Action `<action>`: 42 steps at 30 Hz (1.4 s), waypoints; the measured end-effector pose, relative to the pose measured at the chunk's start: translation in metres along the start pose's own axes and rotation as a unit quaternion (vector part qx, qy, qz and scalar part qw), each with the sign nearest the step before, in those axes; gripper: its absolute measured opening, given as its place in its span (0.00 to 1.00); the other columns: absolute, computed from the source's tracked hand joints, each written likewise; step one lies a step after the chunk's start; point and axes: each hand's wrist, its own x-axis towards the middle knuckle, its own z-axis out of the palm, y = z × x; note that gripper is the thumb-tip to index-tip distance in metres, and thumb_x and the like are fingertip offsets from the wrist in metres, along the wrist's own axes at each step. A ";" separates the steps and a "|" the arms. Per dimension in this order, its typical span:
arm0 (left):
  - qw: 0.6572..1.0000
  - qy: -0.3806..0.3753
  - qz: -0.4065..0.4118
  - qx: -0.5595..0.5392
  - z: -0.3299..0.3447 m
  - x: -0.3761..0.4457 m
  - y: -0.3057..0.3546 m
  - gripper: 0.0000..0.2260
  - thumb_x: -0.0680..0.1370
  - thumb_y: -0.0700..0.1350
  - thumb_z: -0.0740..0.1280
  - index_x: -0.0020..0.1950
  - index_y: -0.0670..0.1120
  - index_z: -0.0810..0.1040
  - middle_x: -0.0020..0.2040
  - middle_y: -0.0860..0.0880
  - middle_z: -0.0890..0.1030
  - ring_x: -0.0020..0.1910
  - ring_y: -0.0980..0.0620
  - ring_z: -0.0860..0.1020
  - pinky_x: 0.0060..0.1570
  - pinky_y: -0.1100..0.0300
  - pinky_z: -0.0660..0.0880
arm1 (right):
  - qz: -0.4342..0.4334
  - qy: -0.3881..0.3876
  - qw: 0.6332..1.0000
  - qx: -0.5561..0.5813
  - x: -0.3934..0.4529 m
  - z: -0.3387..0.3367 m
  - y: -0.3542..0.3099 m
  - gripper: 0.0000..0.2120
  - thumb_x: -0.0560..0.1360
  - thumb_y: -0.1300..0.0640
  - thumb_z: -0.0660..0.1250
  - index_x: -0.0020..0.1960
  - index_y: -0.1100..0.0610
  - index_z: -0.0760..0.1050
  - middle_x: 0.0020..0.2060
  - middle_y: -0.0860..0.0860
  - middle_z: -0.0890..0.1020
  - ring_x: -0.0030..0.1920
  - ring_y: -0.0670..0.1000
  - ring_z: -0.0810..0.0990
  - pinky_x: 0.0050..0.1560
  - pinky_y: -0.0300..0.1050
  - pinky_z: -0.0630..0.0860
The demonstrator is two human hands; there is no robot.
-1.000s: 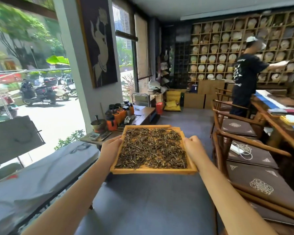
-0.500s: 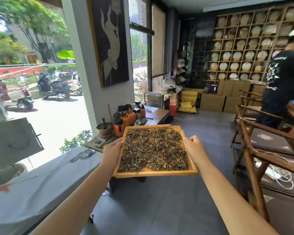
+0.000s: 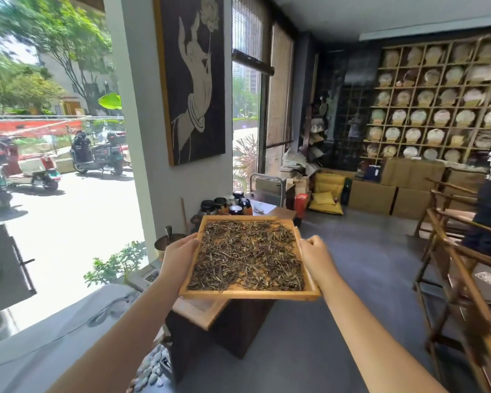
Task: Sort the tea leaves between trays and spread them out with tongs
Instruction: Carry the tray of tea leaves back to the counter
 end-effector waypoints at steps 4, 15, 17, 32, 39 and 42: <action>1.000 0.006 0.007 0.004 0.011 0.070 0.003 0.08 0.78 0.38 0.62 0.49 0.49 0.79 0.20 0.55 0.78 0.15 0.62 0.72 0.15 0.73 0.64 | -0.010 -0.007 1.000 0.003 0.070 0.033 -0.011 0.09 0.77 0.51 0.56 0.45 0.57 0.68 0.39 0.53 0.76 0.38 0.50 0.73 0.33 0.44 0.65; 0.999 0.042 0.001 0.007 0.052 0.232 -0.023 0.09 0.78 0.40 0.62 0.52 0.52 0.78 0.24 0.56 0.81 0.18 0.62 0.75 0.16 0.72 0.67 | -0.016 -0.045 0.999 0.011 0.241 0.104 -0.005 0.09 0.77 0.51 0.56 0.47 0.57 0.70 0.42 0.54 0.77 0.44 0.54 0.75 0.38 0.46 0.68; 0.997 0.070 0.002 0.008 0.057 0.260 -0.034 0.10 0.78 0.41 0.62 0.54 0.53 0.78 0.24 0.55 0.81 0.17 0.62 0.73 0.17 0.71 0.68 | -0.030 -0.068 0.997 0.016 0.278 0.122 -0.006 0.07 0.76 0.53 0.57 0.48 0.56 0.70 0.42 0.54 0.77 0.41 0.51 0.74 0.35 0.44 0.66; 0.942 0.327 0.001 -0.077 0.081 0.414 -0.104 0.12 0.78 0.45 0.64 0.60 0.47 0.79 0.24 0.52 0.74 0.18 0.58 0.67 0.16 0.68 0.63 | -0.147 -0.306 0.941 0.009 0.491 0.272 -0.024 0.07 0.77 0.50 0.57 0.43 0.51 0.70 0.39 0.50 0.78 0.41 0.49 0.76 0.35 0.43 0.67; 0.900 0.435 0.002 -0.038 0.063 0.400 -0.151 0.13 0.79 0.47 0.62 0.62 0.48 0.78 0.47 0.50 0.84 0.41 0.58 0.82 0.35 0.63 0.79 | -0.170 -0.392 0.904 0.027 0.487 0.338 0.009 0.08 0.77 0.52 0.58 0.41 0.51 0.70 0.34 0.49 0.77 0.35 0.46 0.74 0.34 0.38 0.68; 0.900 0.435 -0.019 -0.033 0.053 0.387 -0.176 0.14 0.79 0.47 0.62 0.63 0.48 0.78 0.56 0.53 0.81 0.56 0.55 0.78 0.58 0.45 0.75 | -0.147 -0.420 0.895 0.040 0.475 0.358 0.043 0.08 0.77 0.50 0.58 0.41 0.52 0.70 0.35 0.53 0.77 0.37 0.51 0.75 0.38 0.47 0.69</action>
